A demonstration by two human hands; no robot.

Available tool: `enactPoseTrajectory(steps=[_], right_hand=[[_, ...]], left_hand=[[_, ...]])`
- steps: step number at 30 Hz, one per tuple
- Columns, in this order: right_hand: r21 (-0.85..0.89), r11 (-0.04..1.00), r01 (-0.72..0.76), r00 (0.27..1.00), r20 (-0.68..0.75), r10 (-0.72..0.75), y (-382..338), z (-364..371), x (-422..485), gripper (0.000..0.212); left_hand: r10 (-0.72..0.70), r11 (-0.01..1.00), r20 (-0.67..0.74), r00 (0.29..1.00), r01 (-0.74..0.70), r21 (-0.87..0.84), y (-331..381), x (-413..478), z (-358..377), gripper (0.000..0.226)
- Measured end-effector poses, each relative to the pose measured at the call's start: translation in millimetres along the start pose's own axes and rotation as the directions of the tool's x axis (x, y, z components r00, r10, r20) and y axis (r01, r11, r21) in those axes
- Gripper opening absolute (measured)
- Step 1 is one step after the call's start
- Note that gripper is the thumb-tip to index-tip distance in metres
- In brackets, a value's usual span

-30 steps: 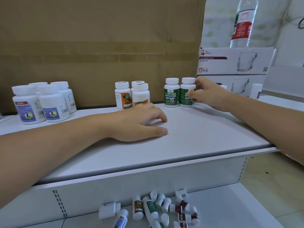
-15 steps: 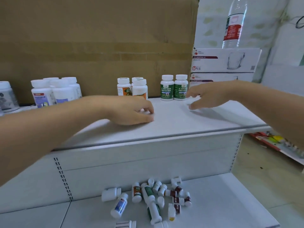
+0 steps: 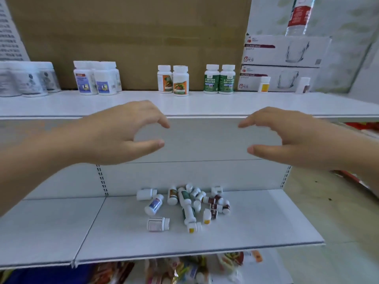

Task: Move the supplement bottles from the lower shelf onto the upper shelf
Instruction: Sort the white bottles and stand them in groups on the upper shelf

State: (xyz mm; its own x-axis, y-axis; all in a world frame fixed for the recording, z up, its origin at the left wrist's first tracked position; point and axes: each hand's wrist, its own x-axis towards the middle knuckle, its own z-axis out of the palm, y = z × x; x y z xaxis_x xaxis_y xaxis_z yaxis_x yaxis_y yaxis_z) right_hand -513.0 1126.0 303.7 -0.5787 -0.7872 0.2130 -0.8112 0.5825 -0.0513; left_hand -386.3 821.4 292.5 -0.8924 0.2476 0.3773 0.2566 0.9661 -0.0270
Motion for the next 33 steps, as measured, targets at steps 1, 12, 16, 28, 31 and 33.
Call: enactPoseTrajectory(steps=[1,12,16,28,31,33], right_hand=[[-0.004,1.000,0.024,1.000,0.008,-0.024,-4,6,-7,0.059],[0.090,0.992,0.086,0.985,0.142,-0.098,-27,132,-11,0.047],[0.115,0.993,0.025,0.982,0.184,-0.046,-26,194,19,0.043],[0.137,0.982,-0.131,0.892,0.449,0.056,-46,396,130,0.051],[0.157,0.986,-0.063,0.871,0.492,-0.022,-57,432,146,0.062],[0.122,0.992,-0.012,0.872,0.486,-0.049,-64,448,152,0.065]], left_hand=[[0.008,1.000,-0.010,1.000,-0.008,-0.010,5,-10,5,0.053],[-0.211,0.977,0.210,0.955,0.212,0.020,-18,-84,115,0.075],[-0.296,0.946,0.277,0.914,0.321,-0.048,-53,-98,175,0.064],[-0.629,0.605,0.477,0.613,0.772,-0.194,-150,-82,363,0.048],[-0.655,0.547,0.491,0.574,0.809,-0.216,-161,-65,397,0.054],[-0.644,0.576,0.491,0.586,0.794,-0.193,-165,-57,417,0.053]])
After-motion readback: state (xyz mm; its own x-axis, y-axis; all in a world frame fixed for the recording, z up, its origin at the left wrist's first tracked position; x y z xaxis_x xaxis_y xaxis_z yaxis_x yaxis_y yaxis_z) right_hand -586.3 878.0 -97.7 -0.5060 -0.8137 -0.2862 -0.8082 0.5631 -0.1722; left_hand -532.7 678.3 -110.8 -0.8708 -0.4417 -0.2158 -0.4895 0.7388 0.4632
